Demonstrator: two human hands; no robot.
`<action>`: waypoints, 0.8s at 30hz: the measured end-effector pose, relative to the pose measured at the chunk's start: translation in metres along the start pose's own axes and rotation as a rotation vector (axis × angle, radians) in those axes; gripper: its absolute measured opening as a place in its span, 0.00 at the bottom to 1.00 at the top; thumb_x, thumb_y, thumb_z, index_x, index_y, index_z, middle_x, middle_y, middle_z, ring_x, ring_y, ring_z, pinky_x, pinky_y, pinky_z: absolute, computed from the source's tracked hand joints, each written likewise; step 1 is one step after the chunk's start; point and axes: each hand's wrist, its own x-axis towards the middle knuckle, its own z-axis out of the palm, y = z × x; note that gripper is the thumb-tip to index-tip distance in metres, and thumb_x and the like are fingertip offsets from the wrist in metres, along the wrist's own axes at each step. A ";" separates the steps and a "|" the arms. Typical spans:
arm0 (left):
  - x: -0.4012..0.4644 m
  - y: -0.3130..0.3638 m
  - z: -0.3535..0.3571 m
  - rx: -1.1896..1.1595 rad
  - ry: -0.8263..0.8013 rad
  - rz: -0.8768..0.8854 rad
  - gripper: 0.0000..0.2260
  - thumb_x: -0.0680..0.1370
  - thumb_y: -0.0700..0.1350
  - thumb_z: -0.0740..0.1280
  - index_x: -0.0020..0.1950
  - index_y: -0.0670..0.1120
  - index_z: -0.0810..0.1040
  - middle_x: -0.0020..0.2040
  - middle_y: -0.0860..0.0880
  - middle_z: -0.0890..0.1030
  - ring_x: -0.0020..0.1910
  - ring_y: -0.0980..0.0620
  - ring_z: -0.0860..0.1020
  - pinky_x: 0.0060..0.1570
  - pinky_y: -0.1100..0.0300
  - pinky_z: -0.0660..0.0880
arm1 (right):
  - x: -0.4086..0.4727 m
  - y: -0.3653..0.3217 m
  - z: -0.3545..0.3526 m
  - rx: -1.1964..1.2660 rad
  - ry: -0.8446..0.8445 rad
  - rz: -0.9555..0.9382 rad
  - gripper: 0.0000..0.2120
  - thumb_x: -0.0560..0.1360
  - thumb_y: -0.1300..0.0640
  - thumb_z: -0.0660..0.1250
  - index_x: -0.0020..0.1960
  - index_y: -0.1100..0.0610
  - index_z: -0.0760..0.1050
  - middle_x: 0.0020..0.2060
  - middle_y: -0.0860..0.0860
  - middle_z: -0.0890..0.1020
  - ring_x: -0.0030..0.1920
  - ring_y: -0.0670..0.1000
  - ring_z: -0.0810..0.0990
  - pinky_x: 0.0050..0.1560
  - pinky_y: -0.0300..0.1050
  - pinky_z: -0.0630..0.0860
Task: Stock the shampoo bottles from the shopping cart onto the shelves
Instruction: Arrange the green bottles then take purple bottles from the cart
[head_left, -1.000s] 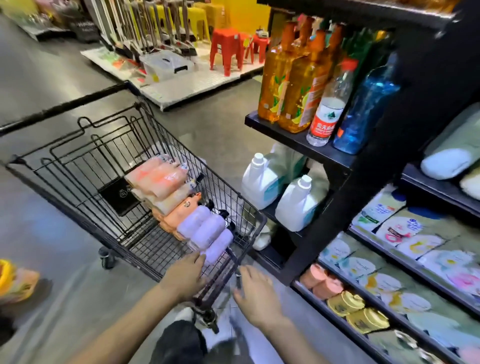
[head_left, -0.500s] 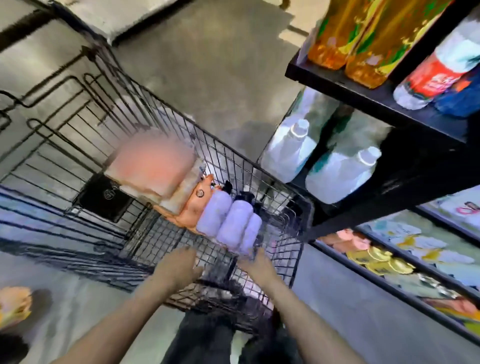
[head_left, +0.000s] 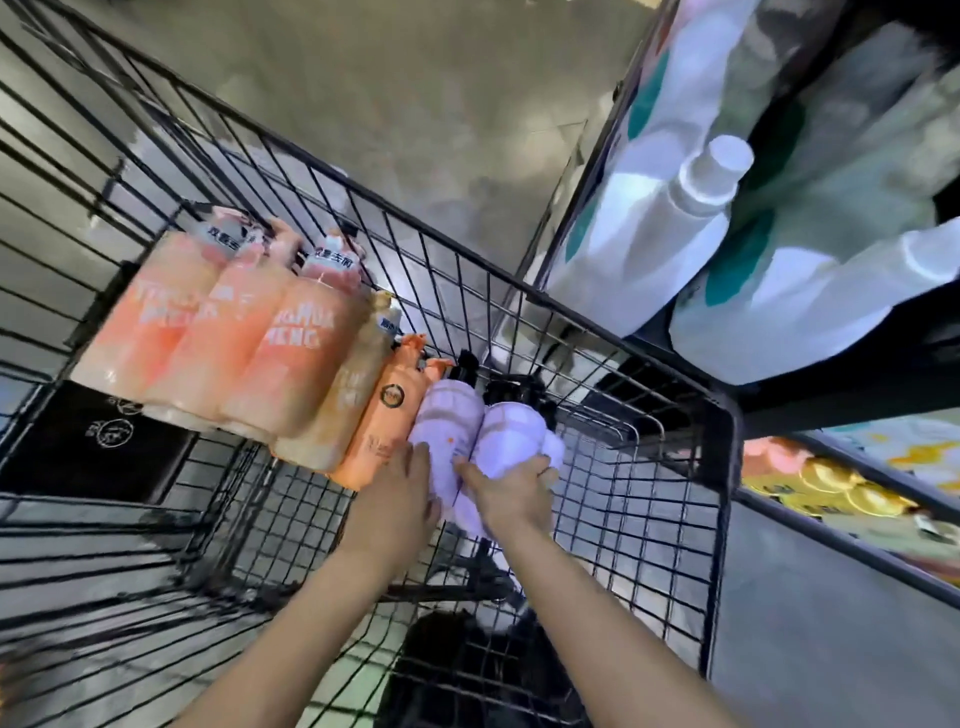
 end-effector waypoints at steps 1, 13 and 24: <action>0.004 -0.002 0.001 -0.033 0.021 -0.008 0.24 0.76 0.46 0.62 0.70 0.40 0.62 0.65 0.40 0.66 0.59 0.40 0.70 0.52 0.49 0.74 | 0.002 -0.001 0.005 -0.007 0.034 0.002 0.55 0.64 0.34 0.72 0.75 0.63 0.48 0.71 0.60 0.60 0.69 0.63 0.65 0.60 0.55 0.72; 0.018 -0.002 0.001 -0.101 0.125 -0.076 0.20 0.76 0.45 0.63 0.66 0.39 0.67 0.60 0.40 0.71 0.56 0.40 0.72 0.48 0.49 0.72 | 0.004 0.025 -0.028 0.200 -0.123 -0.047 0.32 0.63 0.42 0.76 0.60 0.56 0.70 0.55 0.54 0.80 0.50 0.56 0.81 0.47 0.49 0.79; 0.036 0.036 0.026 0.152 0.180 -0.433 0.47 0.64 0.66 0.72 0.70 0.39 0.58 0.64 0.43 0.66 0.62 0.45 0.69 0.52 0.53 0.72 | -0.067 0.094 -0.085 0.810 -0.445 0.081 0.28 0.61 0.46 0.73 0.59 0.56 0.76 0.49 0.53 0.86 0.50 0.53 0.85 0.50 0.48 0.80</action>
